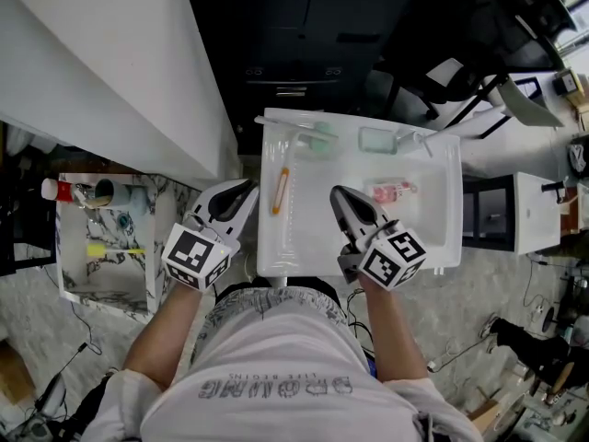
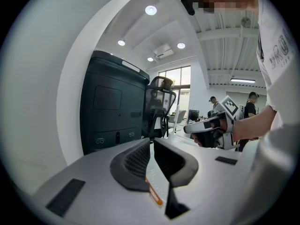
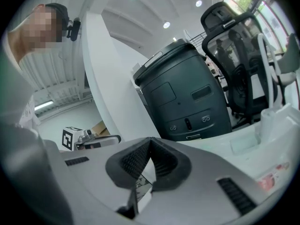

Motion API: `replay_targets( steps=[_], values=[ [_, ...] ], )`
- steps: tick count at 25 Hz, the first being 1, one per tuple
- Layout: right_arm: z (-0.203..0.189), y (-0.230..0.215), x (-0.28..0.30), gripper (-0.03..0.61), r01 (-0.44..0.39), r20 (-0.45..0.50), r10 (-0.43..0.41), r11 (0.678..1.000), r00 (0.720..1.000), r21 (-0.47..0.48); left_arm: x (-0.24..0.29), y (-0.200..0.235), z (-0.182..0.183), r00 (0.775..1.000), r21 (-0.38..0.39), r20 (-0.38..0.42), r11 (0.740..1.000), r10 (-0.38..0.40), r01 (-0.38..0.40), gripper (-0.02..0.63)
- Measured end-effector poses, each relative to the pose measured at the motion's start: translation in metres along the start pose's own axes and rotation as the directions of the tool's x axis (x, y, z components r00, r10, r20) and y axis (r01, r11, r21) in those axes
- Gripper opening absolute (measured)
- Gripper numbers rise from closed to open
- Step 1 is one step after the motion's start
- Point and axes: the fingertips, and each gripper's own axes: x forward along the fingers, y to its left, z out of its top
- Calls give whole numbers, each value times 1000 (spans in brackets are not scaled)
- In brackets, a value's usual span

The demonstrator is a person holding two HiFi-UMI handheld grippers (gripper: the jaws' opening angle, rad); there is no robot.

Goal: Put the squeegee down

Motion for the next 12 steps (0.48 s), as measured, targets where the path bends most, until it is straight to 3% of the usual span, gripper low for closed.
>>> replay_targets(
  steps=[12],
  values=[
    [-1,1,-3,8,-22,-16,22,1000,1000,-18,5,-5,-3,1000,-17,-10,1000,-13,13,25]
  ],
)
